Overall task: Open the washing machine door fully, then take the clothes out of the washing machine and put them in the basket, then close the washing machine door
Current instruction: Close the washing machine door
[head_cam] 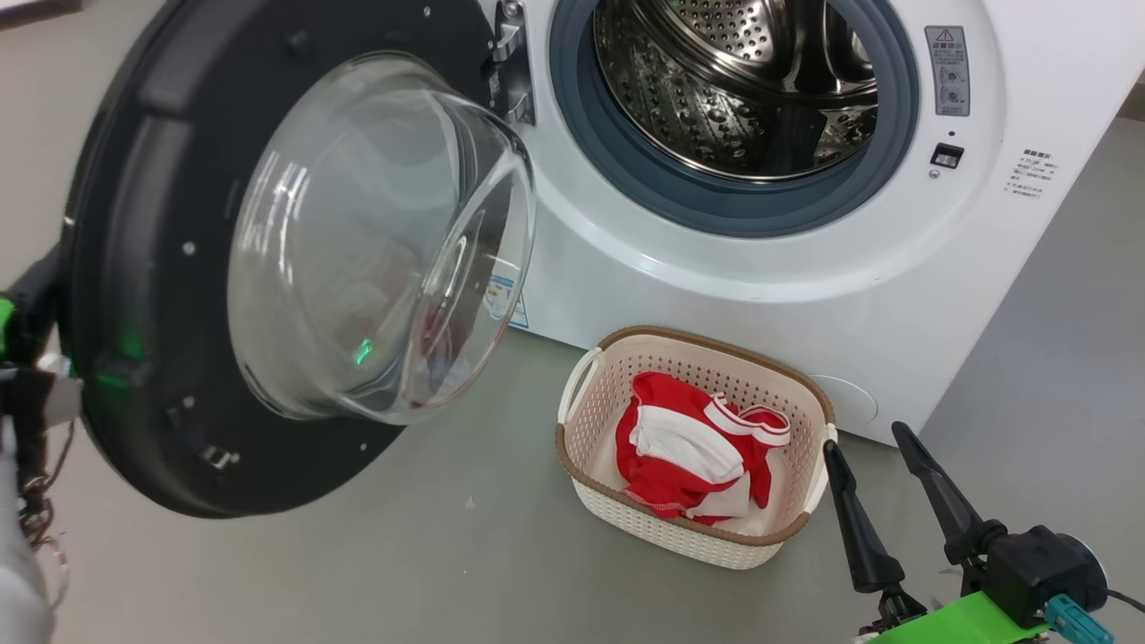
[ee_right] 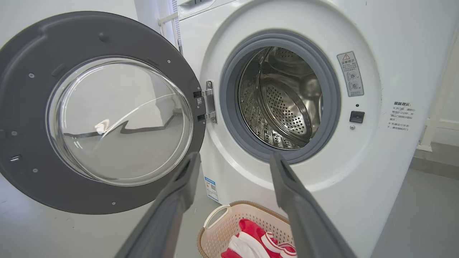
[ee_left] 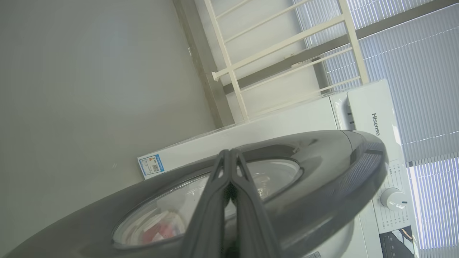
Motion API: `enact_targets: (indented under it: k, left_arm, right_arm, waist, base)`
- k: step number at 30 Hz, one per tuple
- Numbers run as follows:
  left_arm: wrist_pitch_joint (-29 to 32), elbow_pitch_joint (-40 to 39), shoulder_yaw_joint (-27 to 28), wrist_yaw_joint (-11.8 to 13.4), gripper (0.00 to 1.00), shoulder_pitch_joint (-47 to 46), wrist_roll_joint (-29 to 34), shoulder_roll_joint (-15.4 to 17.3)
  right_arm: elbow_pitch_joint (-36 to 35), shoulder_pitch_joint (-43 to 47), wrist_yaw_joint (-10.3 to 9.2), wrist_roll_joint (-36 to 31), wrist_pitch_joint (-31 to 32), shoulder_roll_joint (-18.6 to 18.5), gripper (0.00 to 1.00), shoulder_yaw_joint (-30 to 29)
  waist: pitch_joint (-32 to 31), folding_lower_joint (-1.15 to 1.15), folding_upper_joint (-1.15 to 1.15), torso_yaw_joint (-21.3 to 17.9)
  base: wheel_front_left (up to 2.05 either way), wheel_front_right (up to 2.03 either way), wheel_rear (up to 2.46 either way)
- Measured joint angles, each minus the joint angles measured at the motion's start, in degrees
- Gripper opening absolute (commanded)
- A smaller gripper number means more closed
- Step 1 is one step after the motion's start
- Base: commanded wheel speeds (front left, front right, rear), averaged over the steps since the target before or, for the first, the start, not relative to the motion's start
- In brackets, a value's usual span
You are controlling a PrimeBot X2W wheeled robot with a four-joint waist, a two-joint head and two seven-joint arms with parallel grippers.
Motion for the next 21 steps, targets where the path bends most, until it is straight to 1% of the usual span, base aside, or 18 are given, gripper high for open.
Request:
enact_targets:
  k: [5,10,16,21]
  left_arm:
    - [1.6,-2.25,0.03,-0.97,0.0,0.91,-1.41,-2.04]
    - [3.08,-6.23,0.02,-1.51,0.0,3.44,-1.98,-3.58]
    - [4.97,-12.79,0.09,-1.34,0.0,7.67,-3.82,-5.76]
    - [5.83,-19.96,0.36,-0.15,0.0,11.77,-4.87,-8.03]
  right_arm:
    - [0.2,-0.07,0.0,0.11,-0.22,0.0,1.0,0.05]
    - [0.41,-0.08,0.0,0.16,-0.23,0.0,1.0,0.05]
    - [0.57,-0.1,0.0,0.67,-0.31,-0.01,1.0,0.05]
    - [0.63,-0.11,0.0,0.68,-0.56,0.0,1.0,0.04]
  waist:
    - [-0.07,0.0,0.0,0.05]
    - [-0.2,0.0,0.0,-0.12]
    - [-0.31,0.0,0.0,-0.46]
    - [-0.22,0.0,0.0,-0.71]
  base:
    - [0.0,0.0,0.0]
    - [0.0,0.0,0.0]
    - [0.0,0.0,0.0]
    - [0.0,0.0,0.0]
